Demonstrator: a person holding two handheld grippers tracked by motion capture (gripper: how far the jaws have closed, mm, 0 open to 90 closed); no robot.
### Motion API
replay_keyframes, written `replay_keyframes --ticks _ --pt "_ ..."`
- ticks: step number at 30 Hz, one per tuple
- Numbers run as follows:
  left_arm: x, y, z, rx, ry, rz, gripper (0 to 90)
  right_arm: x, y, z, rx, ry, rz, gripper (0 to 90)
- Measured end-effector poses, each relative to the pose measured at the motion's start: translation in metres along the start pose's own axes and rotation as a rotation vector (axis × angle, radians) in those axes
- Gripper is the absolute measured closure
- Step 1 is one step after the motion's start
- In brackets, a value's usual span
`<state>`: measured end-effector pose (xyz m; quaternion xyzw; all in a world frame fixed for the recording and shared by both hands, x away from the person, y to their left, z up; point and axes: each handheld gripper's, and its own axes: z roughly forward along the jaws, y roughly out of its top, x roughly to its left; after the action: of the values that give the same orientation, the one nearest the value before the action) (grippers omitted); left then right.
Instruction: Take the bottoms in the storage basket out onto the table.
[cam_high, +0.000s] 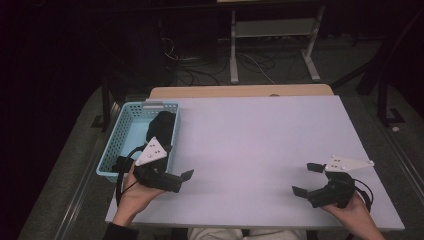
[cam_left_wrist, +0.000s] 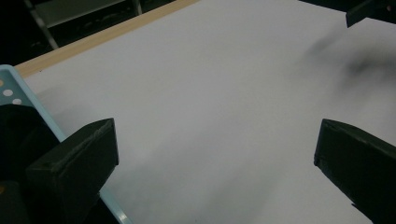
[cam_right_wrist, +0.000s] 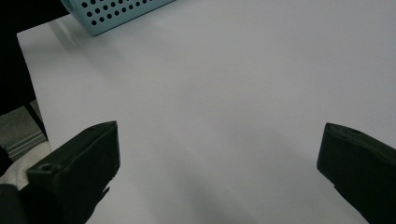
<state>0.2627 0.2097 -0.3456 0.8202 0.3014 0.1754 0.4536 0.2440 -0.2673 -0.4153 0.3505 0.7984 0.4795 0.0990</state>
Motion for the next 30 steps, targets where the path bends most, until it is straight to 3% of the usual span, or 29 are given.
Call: replay_keyframes --ticks 10,30 --pt "0.011 0.010 -0.002 0.034 0.003 0.009 0.1 0.001 0.000 0.001 0.002 0.001 -0.001 0.0" --pt "0.022 0.024 -0.008 0.055 0.017 0.015 0.1 0.000 0.000 0.001 0.004 -0.001 -0.001 0.0"
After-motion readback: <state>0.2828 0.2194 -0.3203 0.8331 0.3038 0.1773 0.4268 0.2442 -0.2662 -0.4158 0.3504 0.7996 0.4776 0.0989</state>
